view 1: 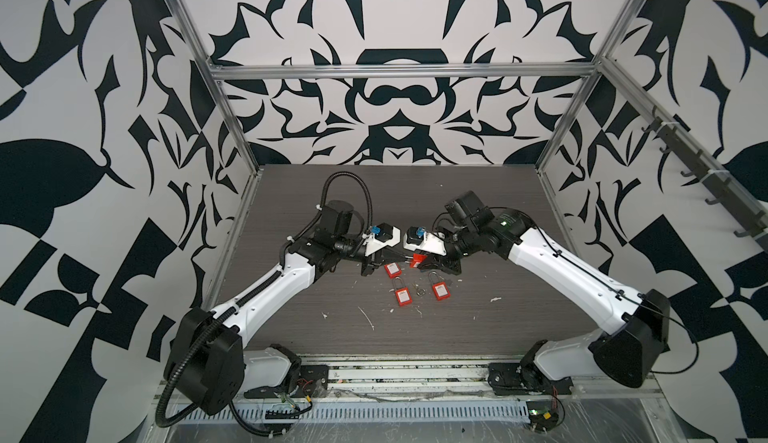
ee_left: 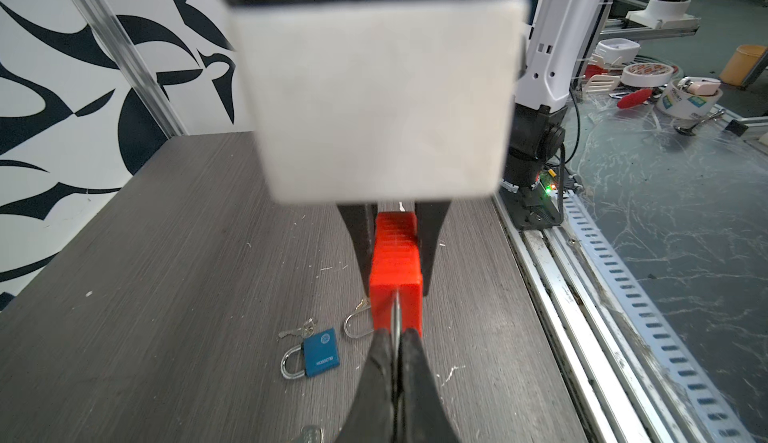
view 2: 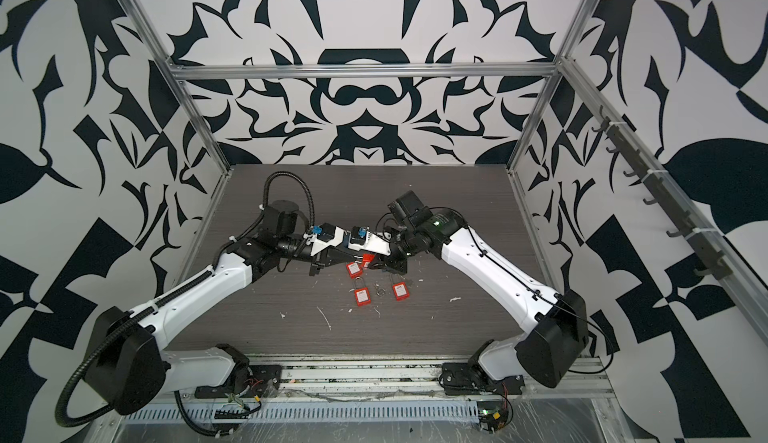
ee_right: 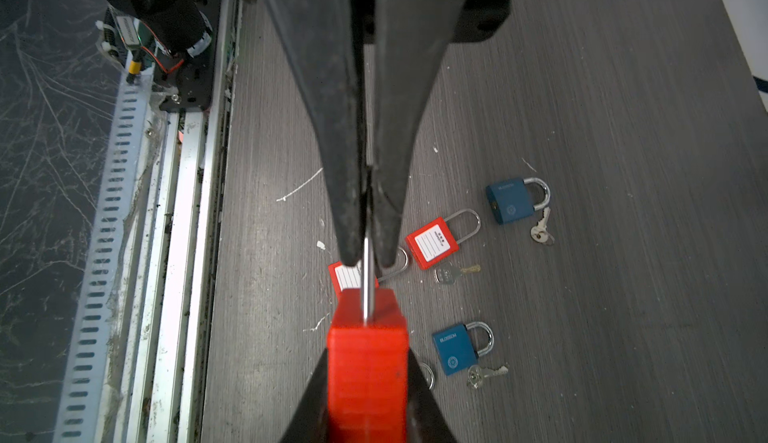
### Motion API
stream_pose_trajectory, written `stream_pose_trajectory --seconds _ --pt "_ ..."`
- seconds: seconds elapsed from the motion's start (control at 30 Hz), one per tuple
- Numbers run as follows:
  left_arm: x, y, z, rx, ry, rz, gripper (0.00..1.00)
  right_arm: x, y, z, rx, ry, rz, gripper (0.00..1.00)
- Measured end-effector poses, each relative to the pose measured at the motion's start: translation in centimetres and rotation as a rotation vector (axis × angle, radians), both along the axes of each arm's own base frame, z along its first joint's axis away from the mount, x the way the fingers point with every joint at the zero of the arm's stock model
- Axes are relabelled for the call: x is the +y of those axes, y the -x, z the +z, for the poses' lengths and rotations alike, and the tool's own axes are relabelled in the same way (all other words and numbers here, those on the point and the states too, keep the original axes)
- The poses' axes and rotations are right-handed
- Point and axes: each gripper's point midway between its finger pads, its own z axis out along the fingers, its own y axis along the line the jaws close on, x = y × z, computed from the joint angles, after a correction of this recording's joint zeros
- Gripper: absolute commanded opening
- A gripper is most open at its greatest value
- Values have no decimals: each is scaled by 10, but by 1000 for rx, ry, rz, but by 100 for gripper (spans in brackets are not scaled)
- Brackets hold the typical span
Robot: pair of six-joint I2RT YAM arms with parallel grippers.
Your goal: Lock with the key
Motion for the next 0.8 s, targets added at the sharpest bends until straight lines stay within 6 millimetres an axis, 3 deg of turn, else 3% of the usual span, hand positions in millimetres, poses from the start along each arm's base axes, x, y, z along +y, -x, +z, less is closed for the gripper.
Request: stream_pose_trajectory --seconds 0.37,0.5,0.8 --pt "-19 1 -18 23 9 -4 0 -14 2 -17 34 5 -67 9" --pt "-20 -2 -17 11 10 4 0 -16 0 -17 20 11 -78 16" --pt "-27 -7 -7 9 49 -52 0 -23 -5 -7 -37 -48 -122 9"
